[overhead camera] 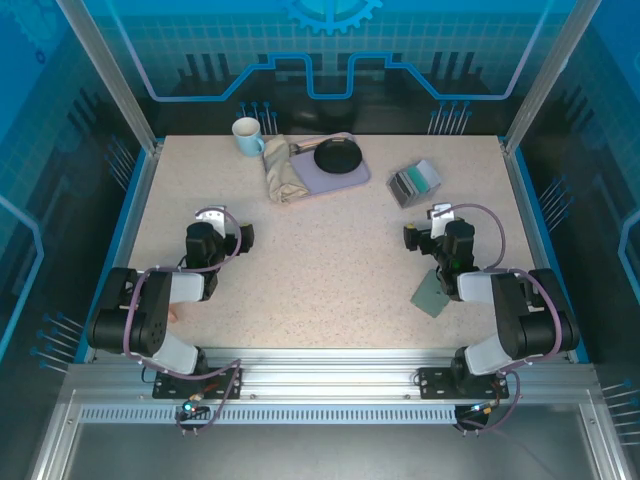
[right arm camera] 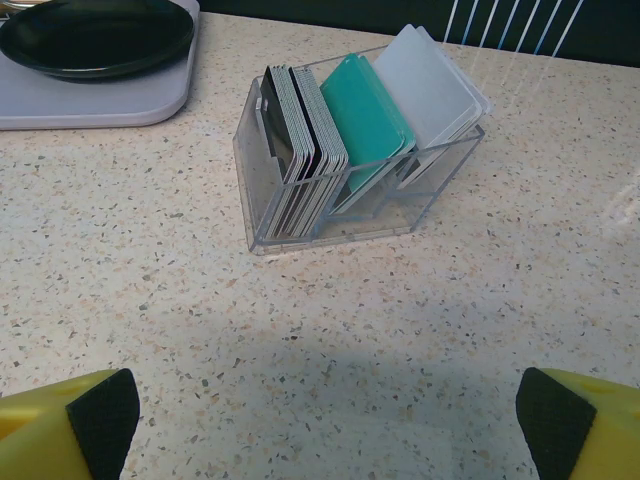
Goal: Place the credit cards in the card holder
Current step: Move the card holder to the center of the table.
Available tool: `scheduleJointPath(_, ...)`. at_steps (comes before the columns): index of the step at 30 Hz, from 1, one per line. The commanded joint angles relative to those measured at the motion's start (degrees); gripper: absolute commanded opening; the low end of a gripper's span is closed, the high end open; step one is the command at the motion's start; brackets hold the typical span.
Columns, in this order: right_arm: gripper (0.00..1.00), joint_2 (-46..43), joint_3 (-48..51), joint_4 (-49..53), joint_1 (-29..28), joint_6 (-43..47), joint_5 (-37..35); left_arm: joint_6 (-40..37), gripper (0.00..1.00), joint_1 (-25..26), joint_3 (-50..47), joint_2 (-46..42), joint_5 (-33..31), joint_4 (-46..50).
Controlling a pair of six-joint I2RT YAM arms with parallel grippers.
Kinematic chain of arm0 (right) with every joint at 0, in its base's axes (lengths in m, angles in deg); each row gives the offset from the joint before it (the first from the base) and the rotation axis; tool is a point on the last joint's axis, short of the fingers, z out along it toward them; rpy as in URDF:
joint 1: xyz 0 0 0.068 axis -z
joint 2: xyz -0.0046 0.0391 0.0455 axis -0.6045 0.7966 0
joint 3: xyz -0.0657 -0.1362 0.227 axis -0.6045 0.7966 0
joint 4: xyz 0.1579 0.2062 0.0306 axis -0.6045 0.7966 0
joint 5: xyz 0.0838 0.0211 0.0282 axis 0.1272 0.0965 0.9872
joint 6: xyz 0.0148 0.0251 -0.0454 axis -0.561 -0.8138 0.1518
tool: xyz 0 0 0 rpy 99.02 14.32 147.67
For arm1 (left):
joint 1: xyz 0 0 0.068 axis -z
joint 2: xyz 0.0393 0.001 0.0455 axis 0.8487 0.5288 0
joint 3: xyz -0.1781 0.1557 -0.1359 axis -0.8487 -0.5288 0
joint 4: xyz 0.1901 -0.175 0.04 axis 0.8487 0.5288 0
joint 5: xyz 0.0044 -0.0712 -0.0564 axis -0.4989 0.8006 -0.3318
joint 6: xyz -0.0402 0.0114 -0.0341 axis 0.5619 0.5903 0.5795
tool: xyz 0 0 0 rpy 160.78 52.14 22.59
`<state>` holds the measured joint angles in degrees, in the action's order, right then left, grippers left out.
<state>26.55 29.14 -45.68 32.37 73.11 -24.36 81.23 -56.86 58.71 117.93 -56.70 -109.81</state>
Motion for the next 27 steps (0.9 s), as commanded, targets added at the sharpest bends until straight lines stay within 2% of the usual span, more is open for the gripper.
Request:
scheduleJointPath(1,1.00,0.3,-1.2,-0.4,0.9,-0.2,0.9,-1.1,0.99,-0.6,1.1,-0.1,1.4,-0.2)
scheduleJointPath(27,1.00,0.3,-1.2,-0.2,1.2,-0.3,1.5,-1.2,0.99,-0.6,1.0,-0.1,1.4,-0.4)
